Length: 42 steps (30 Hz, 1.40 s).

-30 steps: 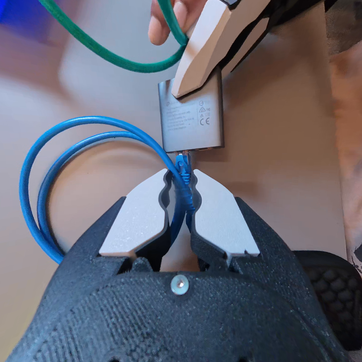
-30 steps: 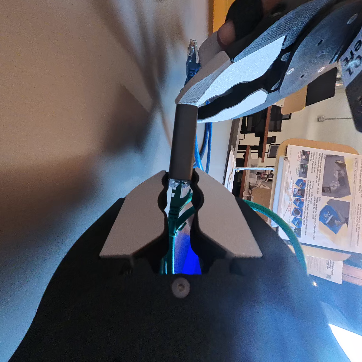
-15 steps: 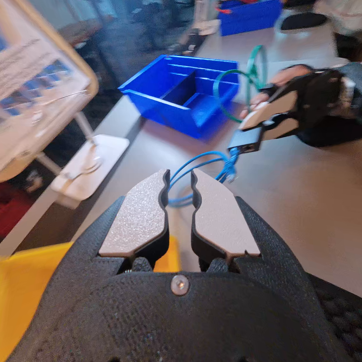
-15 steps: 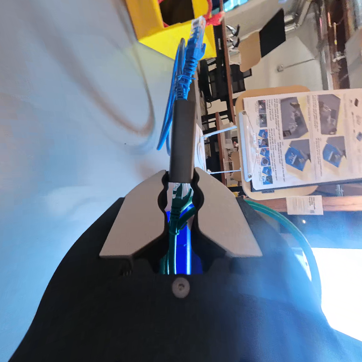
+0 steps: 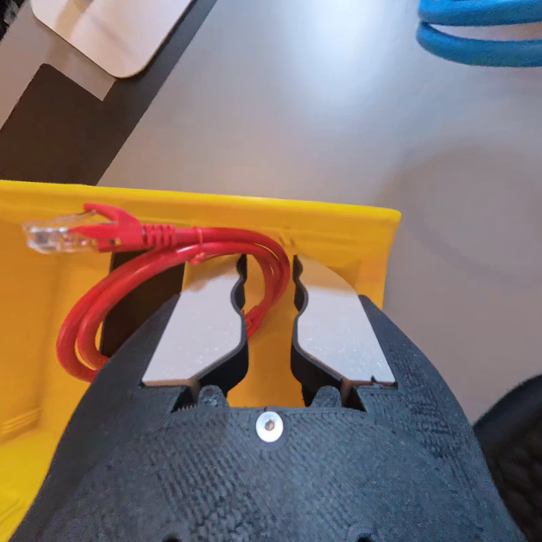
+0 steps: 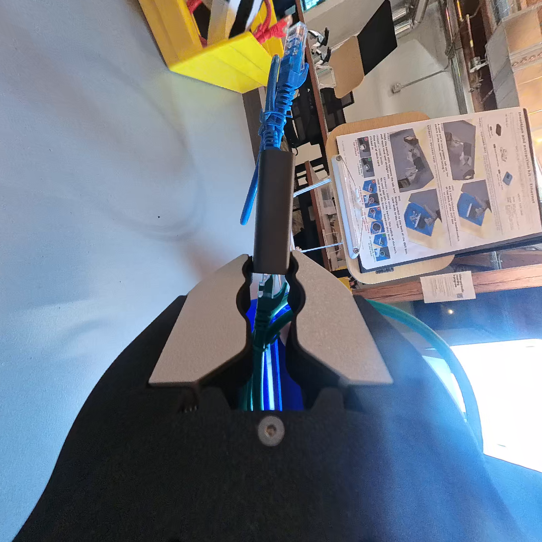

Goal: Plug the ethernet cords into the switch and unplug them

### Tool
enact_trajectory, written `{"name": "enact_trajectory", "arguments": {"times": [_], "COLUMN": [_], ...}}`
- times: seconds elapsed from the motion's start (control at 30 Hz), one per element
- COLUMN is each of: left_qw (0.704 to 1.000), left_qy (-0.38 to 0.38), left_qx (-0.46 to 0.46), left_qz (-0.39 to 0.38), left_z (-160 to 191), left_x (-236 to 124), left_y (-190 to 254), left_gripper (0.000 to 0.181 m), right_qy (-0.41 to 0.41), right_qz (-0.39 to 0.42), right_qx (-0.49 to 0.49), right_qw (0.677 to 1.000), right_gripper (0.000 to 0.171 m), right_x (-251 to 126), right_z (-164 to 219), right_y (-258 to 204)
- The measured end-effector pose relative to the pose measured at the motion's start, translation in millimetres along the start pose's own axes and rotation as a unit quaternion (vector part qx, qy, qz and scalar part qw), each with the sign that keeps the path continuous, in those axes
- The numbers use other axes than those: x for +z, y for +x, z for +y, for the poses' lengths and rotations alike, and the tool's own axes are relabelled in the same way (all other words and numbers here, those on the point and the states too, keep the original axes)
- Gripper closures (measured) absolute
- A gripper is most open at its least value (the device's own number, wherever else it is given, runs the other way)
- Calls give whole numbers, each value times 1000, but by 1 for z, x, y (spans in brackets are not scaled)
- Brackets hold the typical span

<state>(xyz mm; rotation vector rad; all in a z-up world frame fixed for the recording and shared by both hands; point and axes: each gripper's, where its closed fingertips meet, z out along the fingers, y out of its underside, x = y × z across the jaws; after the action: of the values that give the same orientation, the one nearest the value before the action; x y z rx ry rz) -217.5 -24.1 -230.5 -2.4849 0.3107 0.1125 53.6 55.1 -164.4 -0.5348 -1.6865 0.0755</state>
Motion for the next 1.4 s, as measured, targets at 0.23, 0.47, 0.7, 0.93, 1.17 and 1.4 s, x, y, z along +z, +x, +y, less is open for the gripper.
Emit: {"name": "enact_trajectory", "arguments": {"times": [0.23, 0.47, 0.7, 0.93, 1.17, 1.4], "left_qw": [999, 929, 826, 868, 948, 959], "left_qy": [36, 327, 406, 238, 74, 139], "left_qx": [30, 117, 50, -8, 4, -37], "left_qz": [-16, 129, 387, 435, 310, 245], "left_z": [-17, -106, -90, -29, 21, 6], "left_x": [-32, -170, -136, -79, -70, -74], "left_y": [7, 120, 240, 258, 226, 196], "left_gripper": [161, 163, 163, 163, 148, 146], "right_qy": [1, -15, -46, -52, -55, -56], "right_qz": [7, 40, 66, 53, 48, 43], "right_qx": [6, 32, 56, 62, 62, 61], "right_qw": [1000, 999, 995, 995, 995, 996], "right_gripper": [149, 149, 149, 149, 149, 149], "right_x": [-3, -4, -8, -4, -3, -1], "right_z": [2, 12, 35, 42, 43, 43], "right_y": [6, 25, 38, 34, 31, 28]}}
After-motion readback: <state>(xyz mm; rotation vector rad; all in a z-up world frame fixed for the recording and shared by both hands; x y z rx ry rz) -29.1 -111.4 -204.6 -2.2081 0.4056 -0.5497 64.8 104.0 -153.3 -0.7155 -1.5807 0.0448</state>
